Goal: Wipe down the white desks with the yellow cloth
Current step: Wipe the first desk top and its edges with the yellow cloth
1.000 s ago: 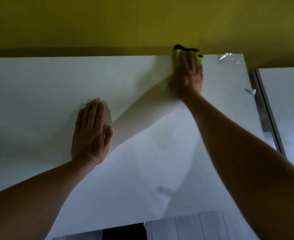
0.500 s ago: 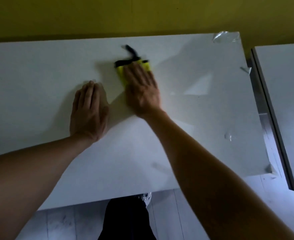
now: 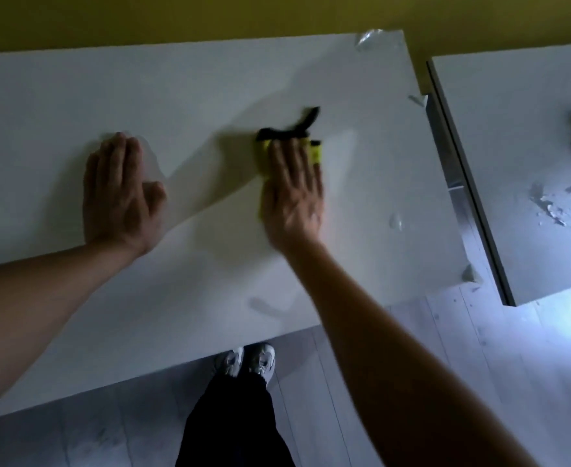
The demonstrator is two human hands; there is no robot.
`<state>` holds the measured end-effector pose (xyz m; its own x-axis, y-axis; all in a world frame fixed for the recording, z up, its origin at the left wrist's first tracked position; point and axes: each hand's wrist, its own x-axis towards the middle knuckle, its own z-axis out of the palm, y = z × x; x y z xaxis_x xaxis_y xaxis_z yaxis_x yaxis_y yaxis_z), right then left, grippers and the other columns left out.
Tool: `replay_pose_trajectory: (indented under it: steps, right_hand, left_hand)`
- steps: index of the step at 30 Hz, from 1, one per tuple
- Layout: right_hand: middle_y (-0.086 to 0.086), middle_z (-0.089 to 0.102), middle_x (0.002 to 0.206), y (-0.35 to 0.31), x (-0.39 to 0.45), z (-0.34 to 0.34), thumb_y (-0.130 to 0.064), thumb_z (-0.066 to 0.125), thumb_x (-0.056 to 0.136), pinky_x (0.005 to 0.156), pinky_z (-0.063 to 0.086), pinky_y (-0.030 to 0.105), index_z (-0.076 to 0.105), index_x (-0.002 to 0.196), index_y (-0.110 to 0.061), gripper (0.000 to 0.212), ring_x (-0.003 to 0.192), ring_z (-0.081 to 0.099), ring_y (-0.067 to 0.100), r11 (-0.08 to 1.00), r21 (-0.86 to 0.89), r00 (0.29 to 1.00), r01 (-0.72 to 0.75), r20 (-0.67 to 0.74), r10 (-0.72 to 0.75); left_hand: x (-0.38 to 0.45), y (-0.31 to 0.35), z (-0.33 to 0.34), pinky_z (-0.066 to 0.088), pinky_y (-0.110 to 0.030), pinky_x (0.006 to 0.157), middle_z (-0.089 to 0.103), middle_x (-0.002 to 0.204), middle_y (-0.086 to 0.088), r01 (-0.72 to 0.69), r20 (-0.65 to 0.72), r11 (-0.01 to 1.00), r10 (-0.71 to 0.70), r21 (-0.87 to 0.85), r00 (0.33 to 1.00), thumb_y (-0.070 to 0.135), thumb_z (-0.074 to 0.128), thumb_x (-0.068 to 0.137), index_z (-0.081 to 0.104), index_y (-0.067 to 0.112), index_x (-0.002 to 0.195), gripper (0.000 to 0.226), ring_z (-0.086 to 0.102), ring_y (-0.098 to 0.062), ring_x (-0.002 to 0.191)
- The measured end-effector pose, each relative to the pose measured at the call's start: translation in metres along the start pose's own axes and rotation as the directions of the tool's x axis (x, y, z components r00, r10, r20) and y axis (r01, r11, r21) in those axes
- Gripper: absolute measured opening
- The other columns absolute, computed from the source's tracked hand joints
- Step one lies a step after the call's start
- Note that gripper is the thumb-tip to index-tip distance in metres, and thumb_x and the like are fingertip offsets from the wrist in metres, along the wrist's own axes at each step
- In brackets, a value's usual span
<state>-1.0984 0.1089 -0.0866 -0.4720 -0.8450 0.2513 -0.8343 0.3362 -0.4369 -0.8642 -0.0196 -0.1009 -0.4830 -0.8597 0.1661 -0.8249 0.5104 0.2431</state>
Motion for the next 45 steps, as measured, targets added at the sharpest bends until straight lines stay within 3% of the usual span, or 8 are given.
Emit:
replay_pose_trajectory:
  steps: [7,14,24,30,34,40,42,45]
  right_hand:
    - [0.005,0.020,0.167,-0.043,-0.100,-0.013,-0.034,0.042,0.101,0.126,0.011,0.048,0.030,0.159,-0.022,0.060,0.157,0.008,0.022,0.999,0.031,0.980,0.024,0.197,-0.030]
    - [0.004,0.022,0.167,-0.010,-0.106,-0.035,-0.036,0.044,0.103,0.126,0.011,0.047,0.033,0.157,-0.023,0.057,0.156,0.010,0.020,0.996,0.050,0.971,0.076,0.222,-0.085]
    - [0.003,0.012,0.170,0.191,-0.096,-0.127,-0.036,0.035,0.106,0.127,0.010,0.045,0.017,0.162,-0.025,0.060,0.157,0.003,0.017,0.940,-0.159,0.948,-0.303,0.055,0.314]
    - [0.003,0.006,0.170,0.171,-0.100,-0.117,-0.036,0.030,0.104,0.127,0.007,0.044,0.010,0.162,-0.024,0.063,0.157,-0.001,0.019,0.891,-0.156,0.902,-0.426,-0.001,0.432]
    - [0.008,0.018,0.168,0.094,-0.115,-0.089,-0.033,0.040,0.101,0.127,0.011,0.045,0.028,0.159,-0.020,0.061,0.157,0.008,0.023,0.996,-0.025,0.984,-0.081,0.154,0.084]
    - [0.006,0.020,0.167,0.104,-0.113,-0.096,-0.030,0.041,0.106,0.127,0.012,0.046,0.029,0.159,-0.020,0.055,0.157,0.010,0.022,0.958,0.045,0.903,0.283,0.323,-0.282]
    - [0.006,0.024,0.166,0.142,-0.111,-0.110,-0.028,0.045,0.104,0.127,0.012,0.045,0.031,0.158,-0.020,0.057,0.156,0.013,0.022,0.977,0.001,0.933,0.214,0.297,-0.205]
    - [0.005,0.013,0.169,0.208,-0.111,-0.141,-0.032,0.038,0.106,0.128,0.008,0.044,0.018,0.162,-0.024,0.059,0.157,0.005,0.018,0.985,-0.143,0.970,-0.097,0.206,0.126]
  left_hand:
    - [-0.004,0.014,-0.008,0.021,-0.055,0.124,0.033,0.162,-0.025,-0.173,0.015,0.981,0.172,0.087,0.985,0.025,0.034,0.099,0.036,0.009,0.156,0.059,0.038,-0.049,0.142]
    - [-0.057,0.126,0.007,0.028,-0.053,0.122,0.038,0.162,-0.024,-0.112,0.039,0.983,0.119,-0.145,0.992,0.018,0.035,0.092,0.045,0.002,0.152,0.062,0.039,-0.046,0.145]
    - [-0.070,0.184,0.033,0.011,-0.049,0.130,0.025,0.171,-0.013,-0.108,0.061,0.993,0.110,-0.043,0.992,0.027,0.038,0.099,0.031,0.015,0.164,0.066,0.023,-0.036,0.158]
    - [-0.070,0.185,0.036,0.011,-0.049,0.130,0.024,0.172,-0.010,-0.099,0.044,0.995,0.100,-0.024,0.994,0.028,0.036,0.100,0.029,0.017,0.164,0.066,0.022,-0.035,0.158]
    - [-0.069,0.186,0.035,0.011,-0.049,0.130,0.025,0.172,-0.011,-0.097,0.042,0.995,0.099,-0.036,0.994,0.030,0.034,0.100,0.031,0.015,0.163,0.065,0.022,-0.035,0.158]
    - [-0.069,0.187,0.033,0.012,-0.051,0.130,0.025,0.172,-0.011,-0.117,0.055,0.993,0.119,-0.033,0.991,0.031,0.038,0.096,0.032,0.014,0.163,0.069,0.021,-0.037,0.158]
    - [-0.068,0.188,0.032,0.011,-0.051,0.130,0.024,0.172,-0.011,-0.109,0.069,0.994,0.110,-0.019,0.992,0.032,0.037,0.099,0.030,0.015,0.164,0.067,0.021,-0.036,0.158]
    - [-0.067,0.185,0.033,0.011,-0.049,0.130,0.023,0.172,-0.011,-0.097,0.073,0.995,0.098,-0.019,0.993,0.033,0.033,0.103,0.029,0.016,0.164,0.064,0.021,-0.035,0.158]
